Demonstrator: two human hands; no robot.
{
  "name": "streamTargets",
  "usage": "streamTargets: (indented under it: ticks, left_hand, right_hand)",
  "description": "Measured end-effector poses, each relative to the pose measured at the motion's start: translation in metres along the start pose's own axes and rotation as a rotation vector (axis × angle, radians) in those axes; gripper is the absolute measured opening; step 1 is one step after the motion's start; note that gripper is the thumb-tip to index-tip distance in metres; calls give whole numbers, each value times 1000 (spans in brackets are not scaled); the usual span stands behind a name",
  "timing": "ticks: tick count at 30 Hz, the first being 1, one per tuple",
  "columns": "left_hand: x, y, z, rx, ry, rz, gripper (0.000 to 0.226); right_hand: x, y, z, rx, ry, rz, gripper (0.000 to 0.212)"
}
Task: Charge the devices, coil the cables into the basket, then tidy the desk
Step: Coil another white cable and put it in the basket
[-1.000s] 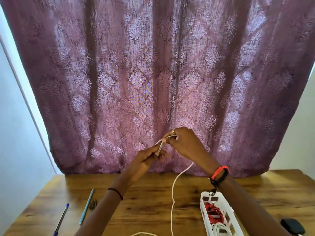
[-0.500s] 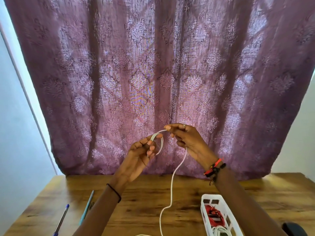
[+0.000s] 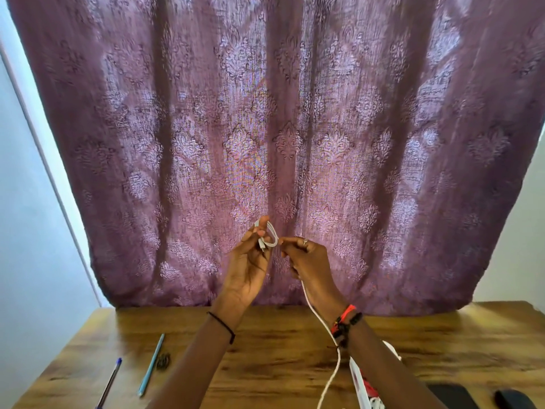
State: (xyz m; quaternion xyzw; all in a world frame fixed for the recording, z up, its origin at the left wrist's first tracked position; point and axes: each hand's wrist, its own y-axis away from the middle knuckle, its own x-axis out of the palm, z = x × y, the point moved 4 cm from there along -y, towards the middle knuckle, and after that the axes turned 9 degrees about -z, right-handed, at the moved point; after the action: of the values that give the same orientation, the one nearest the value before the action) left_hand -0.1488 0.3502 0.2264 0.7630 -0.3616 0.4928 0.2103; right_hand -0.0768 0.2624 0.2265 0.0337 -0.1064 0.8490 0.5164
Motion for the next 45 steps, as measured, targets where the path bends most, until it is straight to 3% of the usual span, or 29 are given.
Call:
streamTargets:
  ticks: [4, 9, 13, 16, 21, 25, 30, 34, 40, 45]
  left_hand:
    - [0, -6, 2, 52, -66, -39, 20]
    - [5, -5, 3, 212, -369, -2, 23]
    - [9, -4, -5, 494, -819, 46, 22]
    - [12, 0, -3, 608, -1130, 149, 29]
    - [10, 6, -7, 803, -1406, 300, 46]
    - [-4, 3, -8, 801, -1582, 342, 37]
    - [-15, 12, -8, 590, -1465, 378, 37]
    - [-15, 22, -5, 412, -1287, 403, 30]
    - [-10, 31, -6, 250, -1158, 451, 29]
    - [-11, 28, -12, 42, -872, 418, 26]
  right_hand:
    - [-1, 5, 5, -125, 198, 0, 16]
    - [2, 10, 11, -351, 620, 96, 17]
    - [2, 17, 18, -443, 836, 137, 18]
    - [-2, 22, 28, -442, 961, 126, 19]
    - [-8, 26, 41, -475, 1032, 161, 21]
    - [-13, 18, 45, -523, 966, 198, 19]
    - [-21, 9, 57, -618, 904, 220, 18]
    - [-25, 4, 61, -585, 779, 237, 16]
    - [-31, -2, 60, -383, 389, 304, 14]
    - [-31, -2, 43, -75, 45, 328, 12]
